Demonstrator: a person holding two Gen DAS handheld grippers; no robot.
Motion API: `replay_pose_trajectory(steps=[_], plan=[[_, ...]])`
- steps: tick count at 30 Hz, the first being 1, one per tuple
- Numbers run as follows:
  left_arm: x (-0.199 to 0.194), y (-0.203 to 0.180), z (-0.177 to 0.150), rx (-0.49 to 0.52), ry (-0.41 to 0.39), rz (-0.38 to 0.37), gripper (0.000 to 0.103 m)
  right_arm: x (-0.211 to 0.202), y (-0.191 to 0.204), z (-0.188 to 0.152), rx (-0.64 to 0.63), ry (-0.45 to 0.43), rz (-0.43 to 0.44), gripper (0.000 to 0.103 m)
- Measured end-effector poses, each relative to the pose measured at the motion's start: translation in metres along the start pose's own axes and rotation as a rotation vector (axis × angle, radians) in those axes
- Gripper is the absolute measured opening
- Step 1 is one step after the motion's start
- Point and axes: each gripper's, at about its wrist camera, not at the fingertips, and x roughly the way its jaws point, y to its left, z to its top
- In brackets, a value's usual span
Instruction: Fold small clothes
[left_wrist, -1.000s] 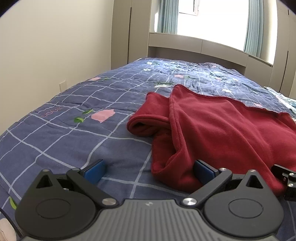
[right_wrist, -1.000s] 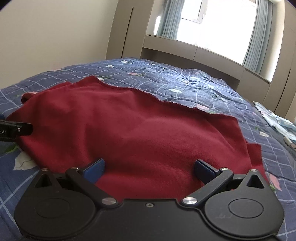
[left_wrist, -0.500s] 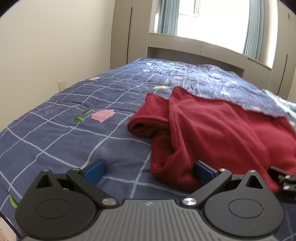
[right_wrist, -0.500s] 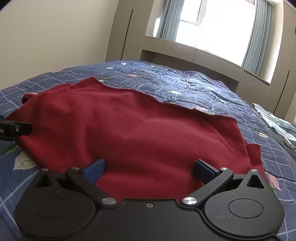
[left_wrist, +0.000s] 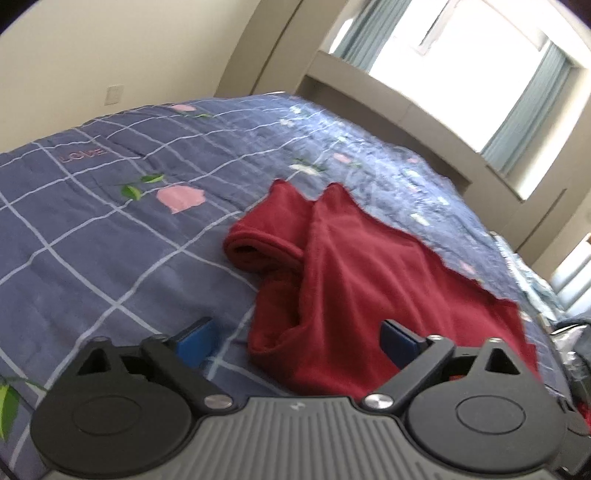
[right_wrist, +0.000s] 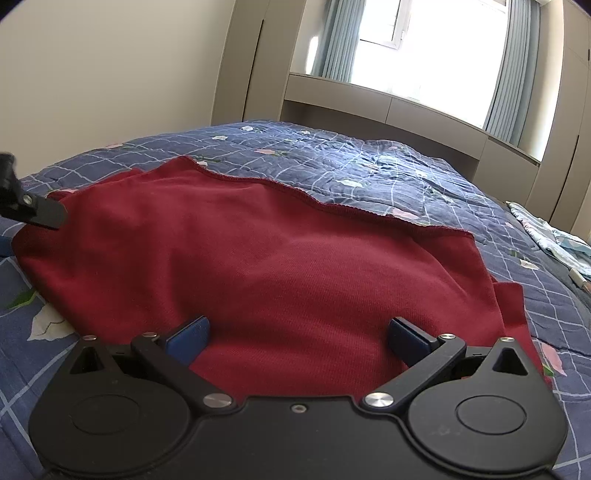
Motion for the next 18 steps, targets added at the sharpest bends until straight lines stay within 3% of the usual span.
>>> replay_pose_trajectory(steps=[8, 12, 14, 18], plan=[[0.004, -0.008, 0.003, 0.038, 0.008, 0.048, 0.061, 0.001, -0.005, 0.000, 0.015, 0.003, 0.017, 0.103], [0.005, -0.006, 0.005, 0.008, 0.011, 0.037, 0.061, 0.001, -0.006, -0.001, 0.019, 0.004, 0.022, 0.103], [0.008, -0.005, 0.007, -0.003, 0.016, 0.032, 0.070, 0.001, -0.006, 0.000, 0.019, 0.003, 0.022, 0.103], [0.012, -0.007, 0.009, -0.024, 0.015, 0.036, 0.074, 0.001, -0.006, 0.000, 0.020, 0.003, 0.023, 0.103]])
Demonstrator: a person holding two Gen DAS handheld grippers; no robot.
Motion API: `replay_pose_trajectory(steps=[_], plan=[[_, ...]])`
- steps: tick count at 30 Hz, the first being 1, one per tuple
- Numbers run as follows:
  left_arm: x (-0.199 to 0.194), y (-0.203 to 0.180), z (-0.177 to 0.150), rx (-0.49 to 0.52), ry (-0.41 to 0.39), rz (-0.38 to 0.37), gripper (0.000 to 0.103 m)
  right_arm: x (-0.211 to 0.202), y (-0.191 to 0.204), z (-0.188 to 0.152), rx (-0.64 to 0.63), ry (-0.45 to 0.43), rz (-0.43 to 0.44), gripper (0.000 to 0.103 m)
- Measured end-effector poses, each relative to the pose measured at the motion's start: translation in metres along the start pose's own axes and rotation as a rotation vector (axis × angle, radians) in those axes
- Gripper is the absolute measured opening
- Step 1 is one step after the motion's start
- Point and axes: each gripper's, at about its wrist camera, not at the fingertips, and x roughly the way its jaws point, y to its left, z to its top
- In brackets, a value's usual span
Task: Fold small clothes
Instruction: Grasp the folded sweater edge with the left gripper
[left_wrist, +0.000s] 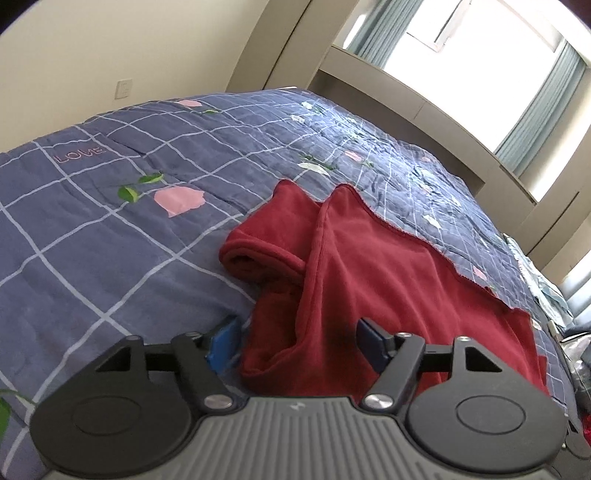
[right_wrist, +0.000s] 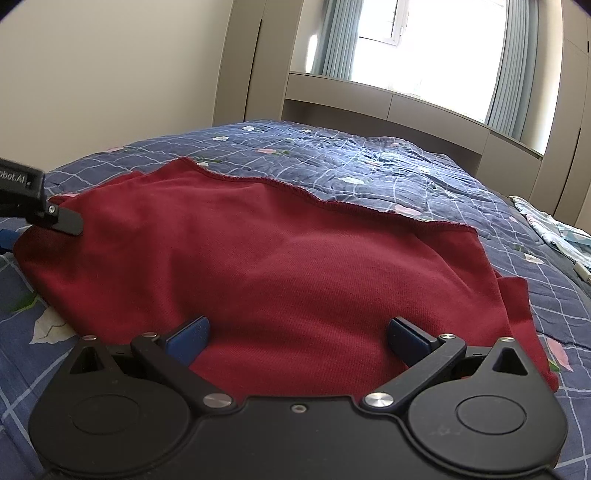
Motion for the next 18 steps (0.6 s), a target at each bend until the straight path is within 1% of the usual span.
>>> replay_pose_trajectory(steps=[1, 3, 4, 5, 6, 8, 11, 14, 18], plan=[[0.001, -0.002, 0.000, 0.002, 0.000, 0.009, 0.073, 0.000, 0.000, 0.000, 0.001, 0.000, 0.001, 0.103], [0.002, -0.006, 0.001, 0.007, -0.001, 0.048, 0.061, 0.000, 0.000, 0.000, 0.003, 0.000, 0.003, 0.103], [0.003, -0.009, 0.001, 0.012, 0.005, 0.071, 0.052, 0.000, 0.000, 0.000, 0.004, -0.001, 0.004, 0.103], [0.003, -0.010, 0.002, 0.014, 0.010, 0.087, 0.048, 0.000, -0.001, 0.000, 0.004, -0.001, 0.005, 0.103], [0.003, -0.011, 0.004, 0.012, 0.013, 0.095, 0.045, 0.000, -0.001, 0.000, 0.004, -0.001, 0.006, 0.103], [0.002, -0.012, 0.006, -0.001, 0.023, 0.083, 0.028, 0.000, -0.001, 0.000, 0.004, -0.001, 0.006, 0.103], [0.001, -0.016, 0.007, 0.007, 0.030, 0.085, 0.016, 0.000, -0.001, 0.000, 0.004, -0.001, 0.006, 0.103], [-0.002, -0.023, 0.007, 0.040, 0.022, 0.095, 0.012, 0.000, -0.002, 0.000, 0.005, -0.001, 0.006, 0.103], [-0.007, -0.034, 0.008, 0.084, 0.007, 0.105, 0.010, 0.000, -0.002, 0.000, 0.005, -0.001, 0.007, 0.103]])
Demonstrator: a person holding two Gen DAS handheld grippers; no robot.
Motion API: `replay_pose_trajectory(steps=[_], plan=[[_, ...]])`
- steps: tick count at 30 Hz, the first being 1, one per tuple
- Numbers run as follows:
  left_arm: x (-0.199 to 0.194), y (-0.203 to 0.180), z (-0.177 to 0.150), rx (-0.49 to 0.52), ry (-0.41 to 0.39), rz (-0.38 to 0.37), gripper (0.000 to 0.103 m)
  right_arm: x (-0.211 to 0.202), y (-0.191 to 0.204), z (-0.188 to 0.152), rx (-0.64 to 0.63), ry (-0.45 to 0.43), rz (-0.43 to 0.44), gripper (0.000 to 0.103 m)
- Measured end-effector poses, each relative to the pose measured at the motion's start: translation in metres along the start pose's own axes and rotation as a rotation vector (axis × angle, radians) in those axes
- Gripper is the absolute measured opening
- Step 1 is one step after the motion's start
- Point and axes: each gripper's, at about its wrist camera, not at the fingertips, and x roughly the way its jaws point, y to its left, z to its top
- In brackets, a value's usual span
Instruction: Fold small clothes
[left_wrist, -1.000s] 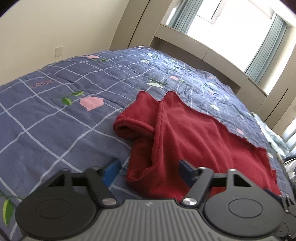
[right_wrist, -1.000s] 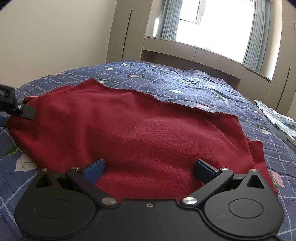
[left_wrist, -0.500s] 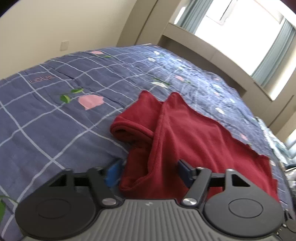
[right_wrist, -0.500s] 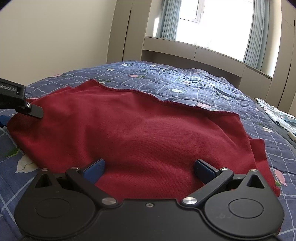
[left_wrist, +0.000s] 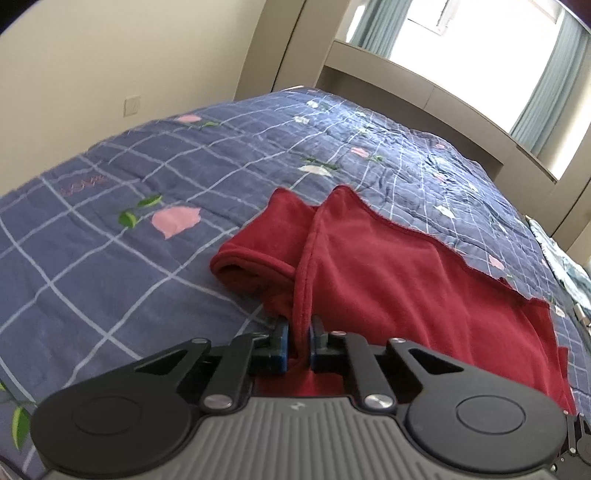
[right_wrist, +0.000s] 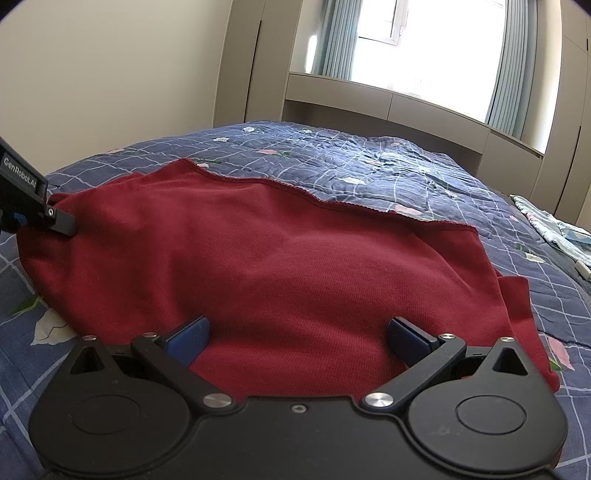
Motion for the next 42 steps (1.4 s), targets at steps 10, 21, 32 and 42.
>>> replay_pose_trajectory(steps=[10, 21, 32, 42], plan=[[-0.016, -0.027, 0.012, 0.107, -0.035, 0.009, 0.008, -0.003, -0.004, 0.001, 0.024, -0.011, 0.015, 0.103], [-0.044, -0.098, 0.031, 0.328, -0.105, -0.029, 0.008, -0.032, -0.046, 0.000, 0.166, -0.042, 0.037, 0.103], [-0.066, -0.216, 0.014, 0.575, -0.139, -0.189, 0.007, -0.078, -0.126, -0.031, 0.313, -0.078, -0.176, 0.103], [-0.057, -0.294, -0.071, 0.772, 0.010, -0.376, 0.008, -0.092, -0.199, -0.075, 0.598, -0.036, -0.299, 0.103]])
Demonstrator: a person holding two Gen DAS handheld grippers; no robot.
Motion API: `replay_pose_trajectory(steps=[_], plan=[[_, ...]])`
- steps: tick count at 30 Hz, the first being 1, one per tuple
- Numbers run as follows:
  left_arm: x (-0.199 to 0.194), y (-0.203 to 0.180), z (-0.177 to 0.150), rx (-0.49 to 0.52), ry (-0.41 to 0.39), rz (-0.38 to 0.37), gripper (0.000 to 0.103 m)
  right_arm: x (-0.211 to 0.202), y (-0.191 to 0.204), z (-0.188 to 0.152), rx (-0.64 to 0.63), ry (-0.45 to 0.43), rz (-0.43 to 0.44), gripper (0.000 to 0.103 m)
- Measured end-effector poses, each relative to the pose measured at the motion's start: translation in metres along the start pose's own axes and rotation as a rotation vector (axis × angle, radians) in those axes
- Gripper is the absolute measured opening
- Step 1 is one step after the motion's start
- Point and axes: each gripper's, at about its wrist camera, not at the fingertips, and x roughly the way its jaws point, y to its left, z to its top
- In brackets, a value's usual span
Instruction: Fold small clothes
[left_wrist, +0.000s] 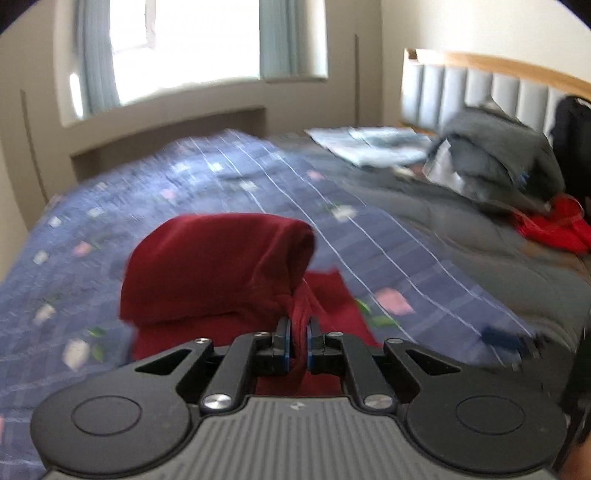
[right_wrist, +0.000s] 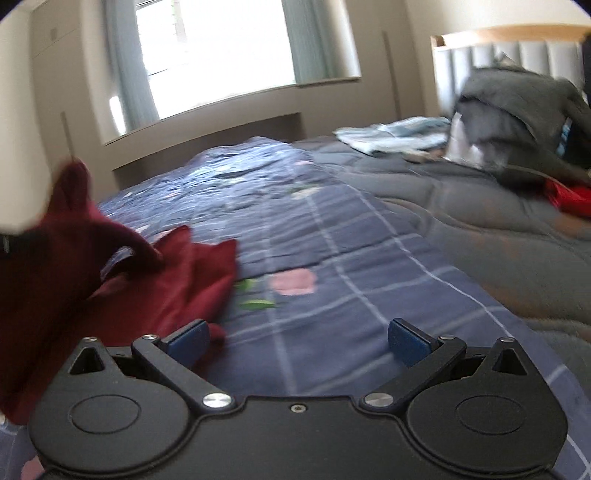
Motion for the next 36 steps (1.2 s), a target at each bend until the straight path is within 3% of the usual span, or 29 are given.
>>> replay_pose_trajectory(steps=[3, 7, 9, 11, 15, 17, 21, 26, 28, 31, 36], plan=[[0.011, -0.009, -0.011, 0.009, 0.053, -0.025, 0.010, 0.004, -0.011, -0.002, 0.034, 0.002, -0.005, 0.103], [0.007, -0.005, -0.020, -0.011, 0.053, -0.089, 0.016, 0.003, -0.016, -0.002, 0.057, -0.004, 0.006, 0.103], [0.000, -0.003, -0.024, -0.009, 0.049, -0.132, 0.031, 0.004, -0.015, -0.003, 0.052, -0.005, 0.004, 0.103], [-0.007, -0.001, -0.029, -0.011, 0.037, -0.140, 0.062, 0.004, -0.014, -0.004, 0.047, -0.008, 0.002, 0.103], [-0.026, 0.013, -0.036, -0.050, 0.010, -0.116, 0.078, 0.003, -0.016, -0.005, 0.063, -0.023, 0.014, 0.103], [-0.035, 0.028, -0.040, -0.105, -0.017, -0.060, 0.097, 0.001, -0.019, -0.005, 0.083, -0.036, 0.032, 0.103], [-0.048, 0.070, -0.052, -0.259, -0.044, 0.052, 0.103, -0.005, -0.022, -0.002, 0.142, -0.062, 0.086, 0.103], [-0.037, 0.127, -0.070, -0.473, 0.014, 0.131, 0.103, 0.000, -0.011, 0.014, 0.172, -0.044, 0.216, 0.102], [-0.036, 0.141, -0.078, -0.522, 0.015, 0.102, 0.103, 0.007, -0.003, 0.024, 0.158, -0.031, 0.284, 0.102], [-0.039, 0.149, -0.090, -0.513, -0.006, 0.017, 0.103, 0.026, 0.009, 0.043, 0.125, 0.024, 0.361, 0.099], [-0.031, 0.140, -0.104, -0.488, 0.009, -0.069, 0.103, 0.067, 0.030, 0.067, 0.029, 0.116, 0.389, 0.086]])
